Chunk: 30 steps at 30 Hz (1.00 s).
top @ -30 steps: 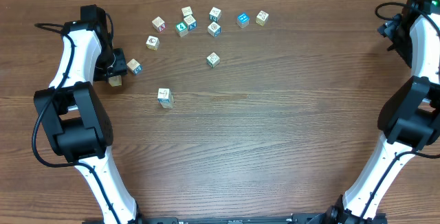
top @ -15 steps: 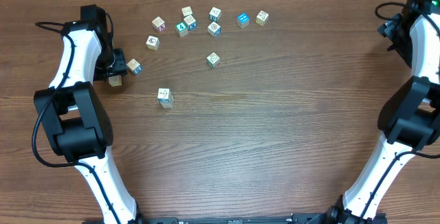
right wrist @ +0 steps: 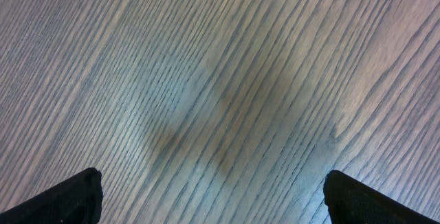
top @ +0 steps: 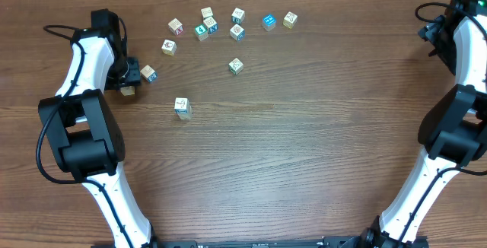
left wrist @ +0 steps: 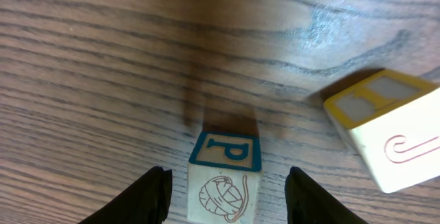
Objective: Form a tower
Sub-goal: 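Lower the open left gripper around the blue-topped P block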
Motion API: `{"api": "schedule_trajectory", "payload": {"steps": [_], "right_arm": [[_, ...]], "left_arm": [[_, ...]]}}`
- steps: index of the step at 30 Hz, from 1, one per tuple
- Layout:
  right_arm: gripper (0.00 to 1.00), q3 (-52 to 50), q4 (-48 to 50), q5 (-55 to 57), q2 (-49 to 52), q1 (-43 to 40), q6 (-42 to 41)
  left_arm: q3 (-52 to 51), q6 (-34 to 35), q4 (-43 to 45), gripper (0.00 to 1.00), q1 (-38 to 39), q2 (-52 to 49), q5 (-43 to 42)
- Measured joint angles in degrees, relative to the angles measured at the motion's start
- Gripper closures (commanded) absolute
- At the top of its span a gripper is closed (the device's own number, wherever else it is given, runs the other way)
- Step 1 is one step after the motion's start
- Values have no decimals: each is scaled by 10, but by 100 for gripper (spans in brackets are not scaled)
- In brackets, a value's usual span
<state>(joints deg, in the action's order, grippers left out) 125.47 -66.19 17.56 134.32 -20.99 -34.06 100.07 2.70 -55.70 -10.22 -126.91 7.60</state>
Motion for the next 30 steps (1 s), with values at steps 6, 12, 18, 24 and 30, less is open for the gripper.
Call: {"api": "schedule_trajectory", "payload": {"steps": [6, 12, 18, 24, 30], "right_arm": [[0, 0, 0, 0, 0, 0, 0], [0, 0, 0, 0, 0, 0, 0], [0, 0, 0, 0, 0, 0, 0], [0, 0, 0, 0, 0, 0, 0], [0, 0, 0, 0, 0, 0, 0]], "left_arm": [[-4, -2, 6, 57, -3, 0, 0], [-7, -2, 13, 61, -3, 0, -3], [-18, -2, 25, 64, -3, 0, -5], [-20, -2, 31, 64, -3, 0, -18], [-20, -2, 31, 63, -7, 0, -27]]}}
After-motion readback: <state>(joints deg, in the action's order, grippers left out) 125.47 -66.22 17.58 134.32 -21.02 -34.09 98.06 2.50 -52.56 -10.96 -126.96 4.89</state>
